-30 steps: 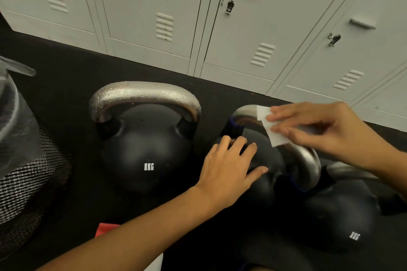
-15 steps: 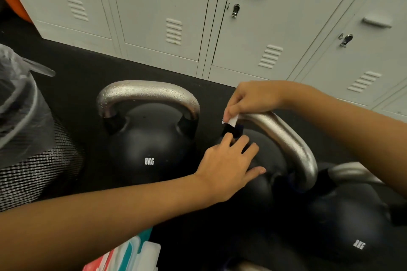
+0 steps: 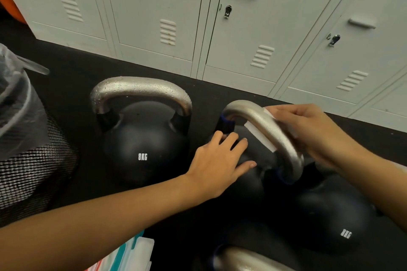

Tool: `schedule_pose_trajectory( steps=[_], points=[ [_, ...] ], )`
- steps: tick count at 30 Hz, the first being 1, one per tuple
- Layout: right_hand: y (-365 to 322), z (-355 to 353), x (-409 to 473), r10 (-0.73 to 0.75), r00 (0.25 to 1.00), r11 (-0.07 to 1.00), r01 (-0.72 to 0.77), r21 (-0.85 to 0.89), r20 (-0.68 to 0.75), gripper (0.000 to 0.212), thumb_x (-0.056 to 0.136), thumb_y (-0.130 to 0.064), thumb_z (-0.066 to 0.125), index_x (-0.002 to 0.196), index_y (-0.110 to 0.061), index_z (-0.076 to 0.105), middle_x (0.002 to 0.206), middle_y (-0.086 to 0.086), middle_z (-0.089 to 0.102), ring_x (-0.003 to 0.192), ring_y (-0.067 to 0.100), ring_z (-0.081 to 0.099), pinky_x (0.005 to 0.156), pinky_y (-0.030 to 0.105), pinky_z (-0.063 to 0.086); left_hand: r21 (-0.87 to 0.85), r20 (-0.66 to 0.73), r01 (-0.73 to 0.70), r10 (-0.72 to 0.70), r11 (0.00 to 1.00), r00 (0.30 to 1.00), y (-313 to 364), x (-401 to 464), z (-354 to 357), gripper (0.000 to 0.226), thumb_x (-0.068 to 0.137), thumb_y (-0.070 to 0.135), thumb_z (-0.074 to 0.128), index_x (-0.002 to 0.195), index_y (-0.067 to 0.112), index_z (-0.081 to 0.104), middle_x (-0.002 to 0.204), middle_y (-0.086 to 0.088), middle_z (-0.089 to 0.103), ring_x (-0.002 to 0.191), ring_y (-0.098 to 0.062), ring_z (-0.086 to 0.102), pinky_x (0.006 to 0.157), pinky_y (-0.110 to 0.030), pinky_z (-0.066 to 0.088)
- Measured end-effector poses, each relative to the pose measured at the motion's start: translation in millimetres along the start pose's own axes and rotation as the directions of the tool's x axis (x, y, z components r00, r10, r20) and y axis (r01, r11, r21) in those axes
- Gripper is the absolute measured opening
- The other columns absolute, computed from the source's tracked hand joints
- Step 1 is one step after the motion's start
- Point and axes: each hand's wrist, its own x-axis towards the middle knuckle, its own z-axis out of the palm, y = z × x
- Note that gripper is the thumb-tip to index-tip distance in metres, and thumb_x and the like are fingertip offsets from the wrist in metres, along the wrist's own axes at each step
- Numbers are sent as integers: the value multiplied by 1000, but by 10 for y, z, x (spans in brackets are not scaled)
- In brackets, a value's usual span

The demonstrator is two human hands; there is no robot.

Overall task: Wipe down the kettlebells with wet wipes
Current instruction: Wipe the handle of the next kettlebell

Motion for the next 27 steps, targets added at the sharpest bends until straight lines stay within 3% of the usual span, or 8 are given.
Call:
schedule_pose_trajectory(
  steps=[3, 5, 9, 12, 14, 19, 22, 27],
  points=[
    [38, -37, -142, -137, 986, 965, 112, -237, -90, 20, 97, -32, 58, 103, -34, 76, 91, -15, 76, 88, 8, 70, 89, 34, 54, -1, -3, 10, -10, 1000, 1000, 6, -17, 2, 54, 90, 61, 37, 123, 23, 58, 119, 2, 61, 99, -17, 58, 51, -21, 46],
    [4, -31, -191, -197, 976, 933, 156, -324, -97, 21, 97, -32, 56, 108, -35, 74, 94, -22, 73, 86, 6, 69, 88, 34, 55, -13, -7, 20, -20, 1000, 1000, 4, -27, 12, 54, 90, 61, 38, 123, 23, 58, 121, 2, 61, 100, -17, 58, 52, -20, 47],
    [-140, 89, -65, -272, 961, 882, 225, -414, -57, 24, 101, -28, 52, 104, -27, 76, 82, -5, 75, 78, 22, 66, 75, 35, 53, -28, -13, 30, -30, 999, 999, -15, -35, 18, 56, 90, 63, 36, 124, 25, 58, 122, 4, 60, 102, -16, 57, 52, -20, 47],
    [-218, 163, 125, -200, 979, 913, 175, -368, -31, 25, 101, -34, 51, 101, -31, 75, 75, 2, 73, 64, 23, 63, 62, 31, 50, -17, -15, 30, -30, 999, 999, -23, -29, 15, 56, 90, 63, 35, 123, 24, 58, 120, 4, 60, 100, -16, 57, 49, -20, 44],
    [-193, 160, 155, -148, 989, 947, 135, -292, -23, 25, 101, -36, 50, 92, -37, 73, 78, 6, 73, 64, 20, 61, 62, 30, 48, -19, -6, 28, -28, 999, 1000, -22, -31, 17, 57, 90, 64, 34, 124, 25, 58, 120, 5, 59, 101, -15, 56, 49, -19, 45],
    [158, 48, -122, -176, 979, 983, 170, -64, -100, 21, 100, -35, 53, 103, -37, 73, 89, -10, 75, 80, 8, 68, 71, 21, 51, -62, 19, 36, -35, 997, 999, -43, -48, 12, 58, 90, 66, 34, 128, 26, 54, 124, 6, 56, 105, -14, 53, 54, -19, 46],
    [376, 20, -368, -281, 945, 957, 289, 28, -165, 24, 96, -24, 60, 116, -30, 71, 112, -13, 72, 104, 2, 66, 91, 21, 52, -35, 24, 46, -45, 998, 999, -38, -53, -9, 58, 90, 66, 33, 128, 27, 54, 123, 8, 56, 103, -13, 53, 51, -17, 42],
    [645, 21, -659, -468, 852, 883, 440, -164, -235, 45, 88, -19, 68, 131, -27, 60, 126, -11, 58, 121, 5, 54, 102, 17, 43, -39, 43, 65, -64, 997, 997, -12, -67, -9, 59, 90, 67, 32, 131, 29, 52, 127, 10, 54, 107, -12, 51, 52, -17, 38]
  ],
)
